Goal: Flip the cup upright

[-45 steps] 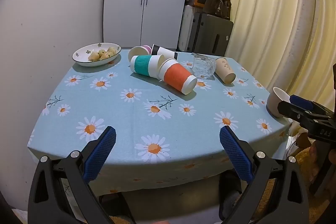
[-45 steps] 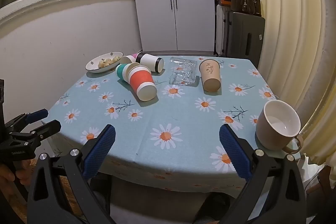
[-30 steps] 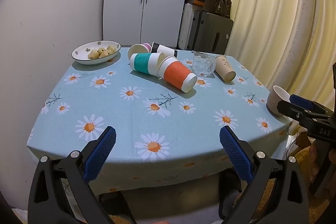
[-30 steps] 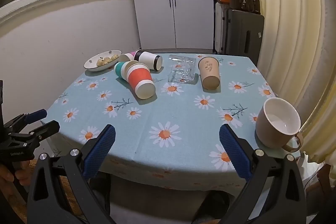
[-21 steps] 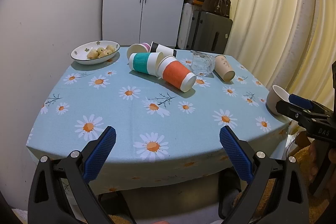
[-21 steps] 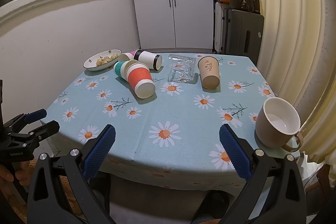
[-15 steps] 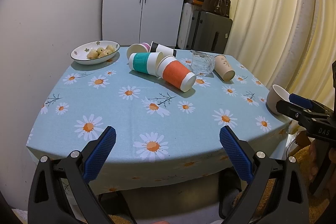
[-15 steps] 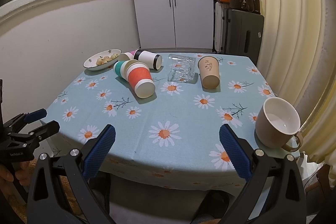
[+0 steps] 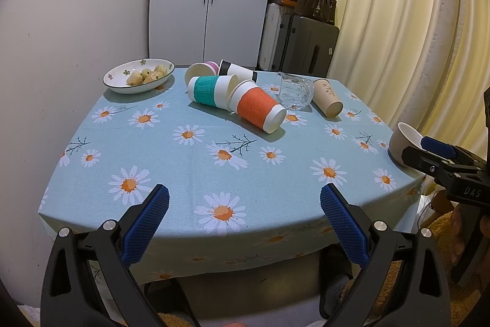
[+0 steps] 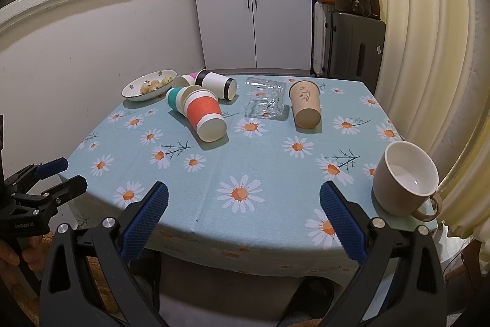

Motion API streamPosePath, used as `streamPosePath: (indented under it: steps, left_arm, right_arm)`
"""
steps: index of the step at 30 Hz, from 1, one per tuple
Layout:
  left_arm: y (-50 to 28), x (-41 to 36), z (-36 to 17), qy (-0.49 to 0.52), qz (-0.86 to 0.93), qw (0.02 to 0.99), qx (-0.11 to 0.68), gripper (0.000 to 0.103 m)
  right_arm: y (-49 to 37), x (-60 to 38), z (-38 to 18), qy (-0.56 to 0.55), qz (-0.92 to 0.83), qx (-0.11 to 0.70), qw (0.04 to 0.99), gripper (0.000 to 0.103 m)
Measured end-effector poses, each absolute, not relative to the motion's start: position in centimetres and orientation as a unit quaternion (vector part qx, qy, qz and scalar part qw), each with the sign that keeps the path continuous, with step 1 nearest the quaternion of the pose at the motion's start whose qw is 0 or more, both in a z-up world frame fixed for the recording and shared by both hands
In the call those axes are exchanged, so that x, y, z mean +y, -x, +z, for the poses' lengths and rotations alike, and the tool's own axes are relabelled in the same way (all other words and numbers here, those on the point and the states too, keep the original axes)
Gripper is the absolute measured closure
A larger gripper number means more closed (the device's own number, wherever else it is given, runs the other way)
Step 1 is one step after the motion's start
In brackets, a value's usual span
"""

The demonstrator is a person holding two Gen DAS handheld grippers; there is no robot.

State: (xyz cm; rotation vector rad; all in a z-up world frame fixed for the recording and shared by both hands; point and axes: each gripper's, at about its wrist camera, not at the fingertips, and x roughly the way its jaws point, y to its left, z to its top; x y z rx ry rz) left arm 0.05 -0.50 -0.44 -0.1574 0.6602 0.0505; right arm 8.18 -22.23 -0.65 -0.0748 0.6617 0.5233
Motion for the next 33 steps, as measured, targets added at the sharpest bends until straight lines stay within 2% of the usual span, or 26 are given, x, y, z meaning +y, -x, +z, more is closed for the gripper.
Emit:
streamPosePath:
  steps: [33]
  left_arm:
    - [-0.14,-0.34,-0.67,0.078,0.024,0.942,0.325,0.007]
  right_arm:
    - [-8.28,-21.81,-1.18,0.043,0.257,0.328,0.908,0.005]
